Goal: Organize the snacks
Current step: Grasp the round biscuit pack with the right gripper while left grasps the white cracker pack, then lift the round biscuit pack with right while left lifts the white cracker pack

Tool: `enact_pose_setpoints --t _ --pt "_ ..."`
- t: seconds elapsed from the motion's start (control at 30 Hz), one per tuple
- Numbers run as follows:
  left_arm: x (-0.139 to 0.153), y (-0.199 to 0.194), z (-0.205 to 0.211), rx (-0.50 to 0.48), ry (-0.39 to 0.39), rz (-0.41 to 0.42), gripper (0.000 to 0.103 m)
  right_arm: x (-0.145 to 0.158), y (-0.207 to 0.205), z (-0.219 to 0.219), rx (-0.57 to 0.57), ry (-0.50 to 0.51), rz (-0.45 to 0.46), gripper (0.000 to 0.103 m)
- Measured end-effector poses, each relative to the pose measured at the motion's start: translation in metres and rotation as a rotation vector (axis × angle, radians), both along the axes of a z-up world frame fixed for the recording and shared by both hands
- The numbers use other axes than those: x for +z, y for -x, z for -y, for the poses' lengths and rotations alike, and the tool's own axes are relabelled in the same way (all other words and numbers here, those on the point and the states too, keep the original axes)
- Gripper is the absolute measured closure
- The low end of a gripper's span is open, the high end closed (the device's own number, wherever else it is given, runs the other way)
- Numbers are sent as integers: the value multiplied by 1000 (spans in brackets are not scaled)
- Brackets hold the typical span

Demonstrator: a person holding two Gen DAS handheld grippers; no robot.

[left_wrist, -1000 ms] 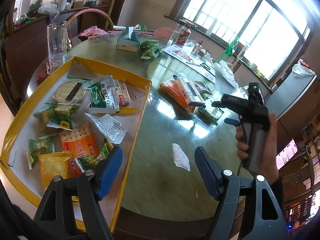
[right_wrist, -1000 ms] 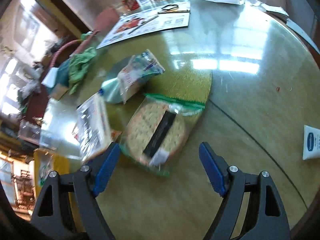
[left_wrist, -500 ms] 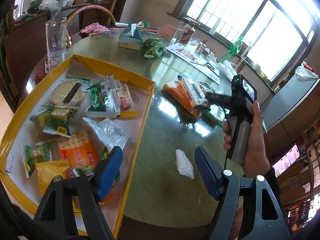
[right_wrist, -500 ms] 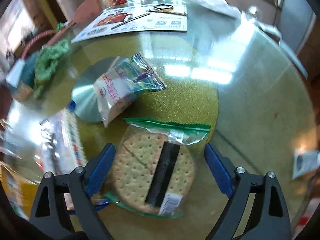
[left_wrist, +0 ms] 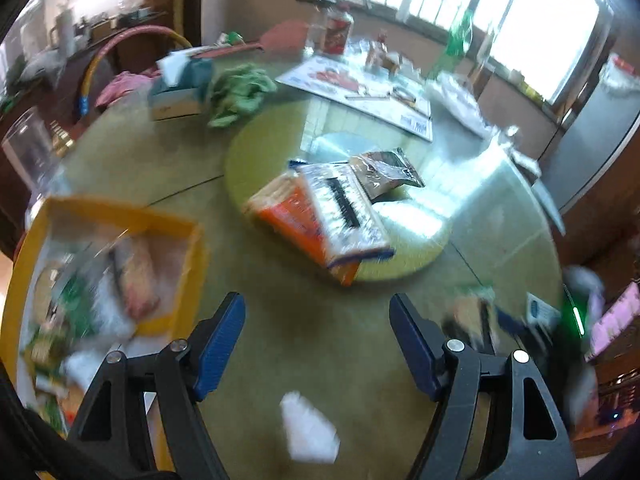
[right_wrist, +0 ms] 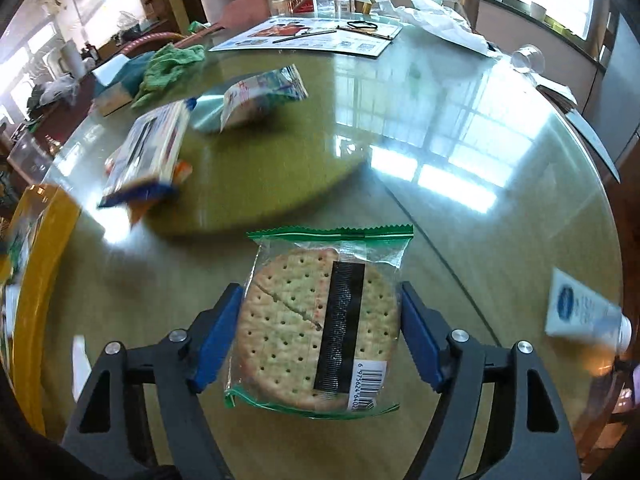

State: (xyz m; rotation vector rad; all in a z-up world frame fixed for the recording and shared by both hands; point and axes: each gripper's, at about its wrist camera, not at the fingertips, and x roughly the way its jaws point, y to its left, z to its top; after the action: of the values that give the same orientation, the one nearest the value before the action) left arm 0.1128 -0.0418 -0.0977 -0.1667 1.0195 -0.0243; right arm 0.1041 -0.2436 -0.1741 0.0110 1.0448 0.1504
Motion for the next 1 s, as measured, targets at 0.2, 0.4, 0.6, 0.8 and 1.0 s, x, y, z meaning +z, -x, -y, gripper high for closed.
enact_pose_setpoints --t 0.2,0.4,0.6,0.8,1.0 --pt "-19 -72 34 12 -173 -50 28 -1 23 17 3 3 33 27" --pt "-41 -99 42 48 -266 -100 31 0 24 19 21 -12 47 27" --pt "-38 -84 37 30 -196 -70 47 -1 28 18 28 -5 64 27" --pt "-26 -32 23 24 -96 -17 49 1 35 11 39 -6 60 27" --pt "-20 32 6 67 -80 26 102 13 56 -13 79 7 96 28"
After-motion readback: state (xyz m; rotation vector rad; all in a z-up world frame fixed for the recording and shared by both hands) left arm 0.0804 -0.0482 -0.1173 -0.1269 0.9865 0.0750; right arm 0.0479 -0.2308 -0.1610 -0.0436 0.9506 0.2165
